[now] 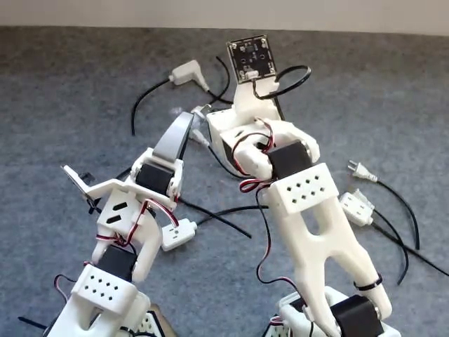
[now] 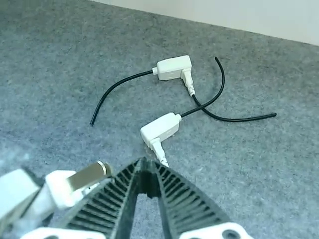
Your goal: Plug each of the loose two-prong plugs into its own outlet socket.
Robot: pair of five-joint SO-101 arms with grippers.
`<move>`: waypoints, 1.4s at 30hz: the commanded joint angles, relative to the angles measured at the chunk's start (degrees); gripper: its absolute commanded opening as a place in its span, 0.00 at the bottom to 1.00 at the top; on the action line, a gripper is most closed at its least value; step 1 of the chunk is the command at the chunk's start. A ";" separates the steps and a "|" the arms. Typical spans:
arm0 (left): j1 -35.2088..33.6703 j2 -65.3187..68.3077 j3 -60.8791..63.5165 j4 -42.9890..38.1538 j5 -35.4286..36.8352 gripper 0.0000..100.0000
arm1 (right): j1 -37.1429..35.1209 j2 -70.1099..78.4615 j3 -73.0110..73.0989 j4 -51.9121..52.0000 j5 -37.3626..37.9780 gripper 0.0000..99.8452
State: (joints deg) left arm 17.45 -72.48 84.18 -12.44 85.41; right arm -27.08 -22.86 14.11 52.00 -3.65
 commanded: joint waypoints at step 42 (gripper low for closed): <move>1.27 -0.31 1.27 -0.44 -0.35 0.01 | 10.24 -1.01 -5.93 -3.47 0.00 0.01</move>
State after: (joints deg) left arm 19.12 -72.75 85.05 -12.79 85.41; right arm -21.80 -22.86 11.56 50.07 -3.56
